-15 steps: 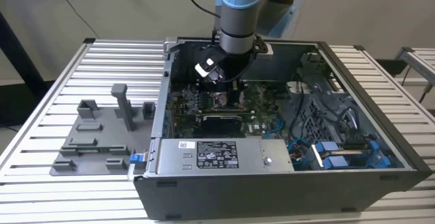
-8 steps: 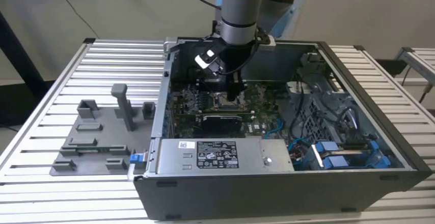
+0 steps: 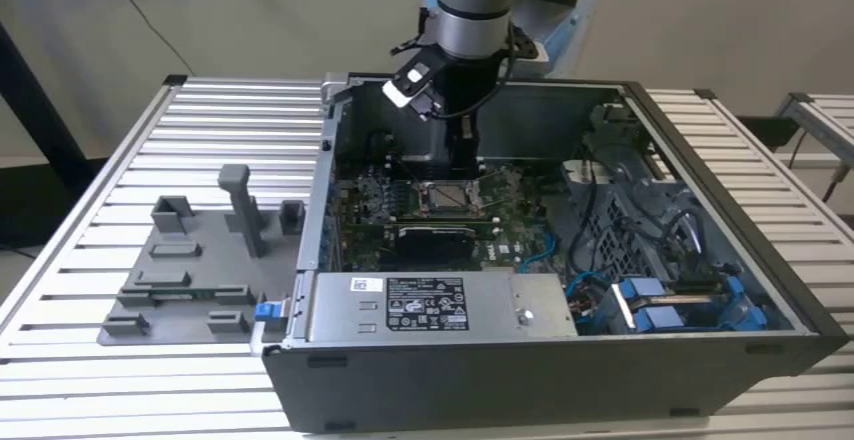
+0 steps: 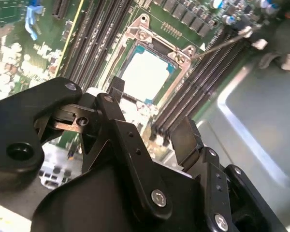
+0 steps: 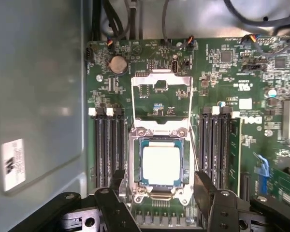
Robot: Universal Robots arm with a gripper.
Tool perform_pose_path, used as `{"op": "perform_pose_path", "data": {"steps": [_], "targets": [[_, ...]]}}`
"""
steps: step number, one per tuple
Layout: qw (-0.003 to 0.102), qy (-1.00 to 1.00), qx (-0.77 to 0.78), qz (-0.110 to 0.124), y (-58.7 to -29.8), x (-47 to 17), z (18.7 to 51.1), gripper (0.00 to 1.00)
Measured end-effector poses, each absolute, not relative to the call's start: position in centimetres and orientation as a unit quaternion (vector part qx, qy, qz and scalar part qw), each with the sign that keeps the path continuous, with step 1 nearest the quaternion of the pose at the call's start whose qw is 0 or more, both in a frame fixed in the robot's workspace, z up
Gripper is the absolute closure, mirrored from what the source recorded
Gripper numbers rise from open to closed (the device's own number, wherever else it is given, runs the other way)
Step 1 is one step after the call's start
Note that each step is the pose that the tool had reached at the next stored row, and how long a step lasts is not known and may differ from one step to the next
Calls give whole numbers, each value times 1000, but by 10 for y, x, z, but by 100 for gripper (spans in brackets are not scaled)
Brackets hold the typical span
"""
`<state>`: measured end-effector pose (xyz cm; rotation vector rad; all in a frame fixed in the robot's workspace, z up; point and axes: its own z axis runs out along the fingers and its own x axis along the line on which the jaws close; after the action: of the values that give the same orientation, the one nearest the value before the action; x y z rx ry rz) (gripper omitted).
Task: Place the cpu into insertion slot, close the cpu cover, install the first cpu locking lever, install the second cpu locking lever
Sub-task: 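Place the cpu into insertion slot, then close the cpu cover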
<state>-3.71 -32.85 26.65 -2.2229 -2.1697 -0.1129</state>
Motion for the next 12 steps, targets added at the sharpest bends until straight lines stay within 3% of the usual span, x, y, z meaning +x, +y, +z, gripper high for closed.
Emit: {"op": "perform_pose_path", "data": {"steps": [5,7,8,12], "targets": [[17,-698,-715,-36,-328,-37,269,34],[17,-698,-715,-36,-328,-37,269,47],[17,-698,-715,-36,-328,-37,269,47],[17,-698,-715,-36,-328,-37,269,65]]}}
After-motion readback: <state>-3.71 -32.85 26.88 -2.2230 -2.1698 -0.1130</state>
